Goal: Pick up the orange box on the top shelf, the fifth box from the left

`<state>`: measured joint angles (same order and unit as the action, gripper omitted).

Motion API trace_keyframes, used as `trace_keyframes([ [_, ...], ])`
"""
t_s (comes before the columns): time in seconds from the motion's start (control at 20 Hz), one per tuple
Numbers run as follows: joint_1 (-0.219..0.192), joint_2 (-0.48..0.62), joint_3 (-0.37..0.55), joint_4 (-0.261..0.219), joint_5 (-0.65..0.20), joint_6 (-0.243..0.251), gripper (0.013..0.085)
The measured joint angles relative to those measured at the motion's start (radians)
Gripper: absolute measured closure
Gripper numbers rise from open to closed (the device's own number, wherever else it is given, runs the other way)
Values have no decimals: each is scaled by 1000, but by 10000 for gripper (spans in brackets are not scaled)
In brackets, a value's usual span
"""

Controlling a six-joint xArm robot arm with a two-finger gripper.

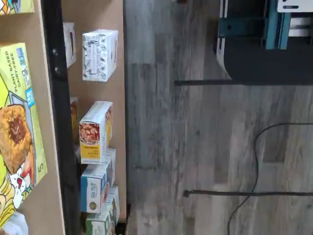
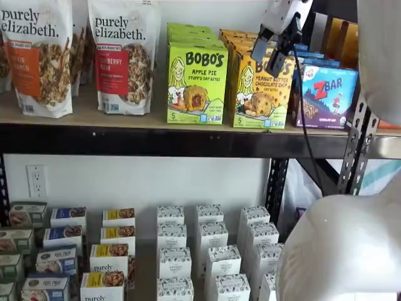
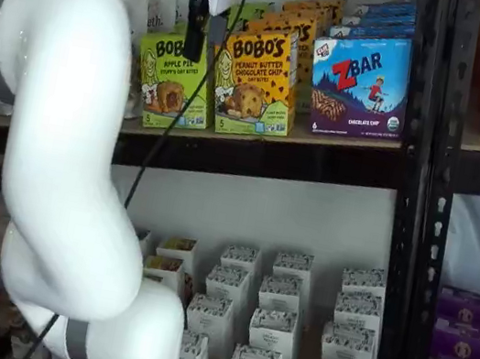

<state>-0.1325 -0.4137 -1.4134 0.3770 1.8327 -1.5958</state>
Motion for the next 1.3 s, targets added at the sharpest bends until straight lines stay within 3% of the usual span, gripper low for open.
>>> trace_keyframes([
  [0.25, 14, 4, -17, 12, 4, 21, 130],
  [0.5, 16, -27, 17, 32, -81, 26, 130],
  [0.85, -14, 4, -11, 36, -155, -2, 130],
  [1.3, -38, 104, -104, -14, -184, -44, 130],
])
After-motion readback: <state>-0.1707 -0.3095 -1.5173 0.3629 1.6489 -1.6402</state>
